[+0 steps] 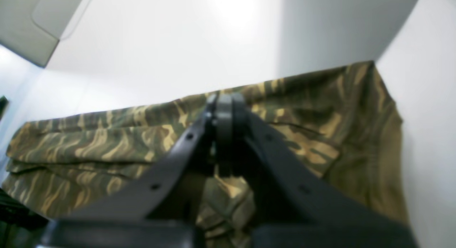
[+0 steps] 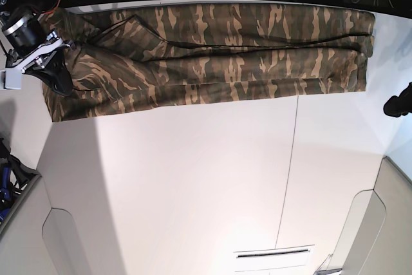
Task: Fold the T-shirt properly
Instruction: 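Lay the folded hem onto the shoulder edge with both grippers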
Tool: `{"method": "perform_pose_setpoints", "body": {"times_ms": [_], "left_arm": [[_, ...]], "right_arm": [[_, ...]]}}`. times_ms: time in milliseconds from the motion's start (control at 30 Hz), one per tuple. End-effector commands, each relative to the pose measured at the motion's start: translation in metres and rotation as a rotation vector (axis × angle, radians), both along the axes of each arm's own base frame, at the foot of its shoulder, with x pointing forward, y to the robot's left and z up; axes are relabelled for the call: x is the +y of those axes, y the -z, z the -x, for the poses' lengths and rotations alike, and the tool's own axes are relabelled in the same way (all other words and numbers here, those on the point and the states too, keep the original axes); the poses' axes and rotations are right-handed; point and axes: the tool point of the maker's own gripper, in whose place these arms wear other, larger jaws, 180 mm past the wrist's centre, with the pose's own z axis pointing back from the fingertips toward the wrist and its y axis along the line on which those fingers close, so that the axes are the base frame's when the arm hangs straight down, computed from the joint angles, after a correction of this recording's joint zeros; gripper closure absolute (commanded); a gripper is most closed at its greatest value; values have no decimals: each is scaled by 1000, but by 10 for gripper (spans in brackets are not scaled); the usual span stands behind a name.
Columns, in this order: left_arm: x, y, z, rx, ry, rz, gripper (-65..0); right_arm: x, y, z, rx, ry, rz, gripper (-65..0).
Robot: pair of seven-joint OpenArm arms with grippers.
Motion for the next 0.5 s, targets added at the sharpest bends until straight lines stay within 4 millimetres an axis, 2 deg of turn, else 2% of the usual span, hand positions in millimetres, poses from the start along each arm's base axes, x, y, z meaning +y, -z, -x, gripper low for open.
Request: {"method": "perform_pose_setpoints", "body": {"times_ms": [0,100,233,367,467], "left_arm": [[7,-17,-5,-47,-5,-12,-334],[8,-8,5,-17,-11,-9,-353],[-1,13,20,33,-15,24,-452],[-11,39,39,97,-20,46,-455],[-9,58,49,129,-50,10,-455]], "right_arm": [[-1,-11,-7,-49,5,4,0],[-1,-3,-13,-34,11,14,0],[1,25,-15,38,5,14,0],[1,67,-6,150,8,-18,0],[-11,93,2,206,39,-27,0]]}}
